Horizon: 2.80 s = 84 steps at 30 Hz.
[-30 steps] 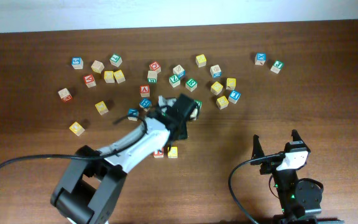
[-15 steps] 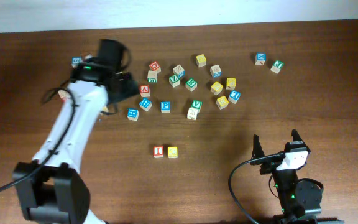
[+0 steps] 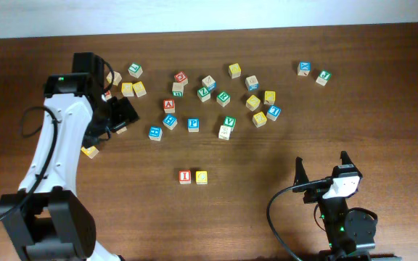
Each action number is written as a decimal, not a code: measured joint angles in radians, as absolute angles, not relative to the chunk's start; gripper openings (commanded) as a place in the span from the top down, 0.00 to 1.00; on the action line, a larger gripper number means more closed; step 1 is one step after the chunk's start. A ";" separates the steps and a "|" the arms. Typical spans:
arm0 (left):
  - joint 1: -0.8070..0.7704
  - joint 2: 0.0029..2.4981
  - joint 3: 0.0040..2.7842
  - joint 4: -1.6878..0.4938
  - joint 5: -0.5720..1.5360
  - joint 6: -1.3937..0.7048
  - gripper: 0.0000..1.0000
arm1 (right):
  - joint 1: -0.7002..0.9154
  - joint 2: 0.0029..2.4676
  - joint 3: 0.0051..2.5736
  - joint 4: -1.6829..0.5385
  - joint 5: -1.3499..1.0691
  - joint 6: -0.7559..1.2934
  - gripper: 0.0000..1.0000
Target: Spell out ICRA
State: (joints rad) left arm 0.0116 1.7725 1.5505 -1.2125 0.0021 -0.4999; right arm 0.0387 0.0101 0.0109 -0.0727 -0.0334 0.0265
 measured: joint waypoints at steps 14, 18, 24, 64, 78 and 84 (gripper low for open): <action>-0.127 1.773 1.551 -1.176 0.075 -0.449 0.01 | 0.039 0.010 0.011 -0.073 -0.033 0.027 0.02; -0.147 1.773 1.550 -1.128 0.046 -0.432 0.01 | 0.039 0.010 0.011 -0.073 -0.033 0.027 0.02; -0.097 1.773 1.550 -1.035 -0.018 -0.429 0.01 | 0.039 0.010 0.011 -0.073 -0.033 0.027 0.02; -0.195 1.900 1.550 -0.954 0.018 -0.358 0.01 | 0.039 0.010 0.011 -0.073 -0.033 0.027 0.02; 0.174 1.792 1.711 -1.279 0.014 -0.507 0.01 | 0.039 0.010 0.011 -0.073 -0.033 0.027 0.02; 0.286 1.792 1.711 -1.340 0.015 -0.521 0.01 | 0.039 0.010 0.011 -0.073 -0.033 0.027 0.02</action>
State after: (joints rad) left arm 0.2859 1.7924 1.7115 -1.3403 0.0154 -0.5213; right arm 0.0387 0.0101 0.0109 -0.0727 -0.0334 0.0269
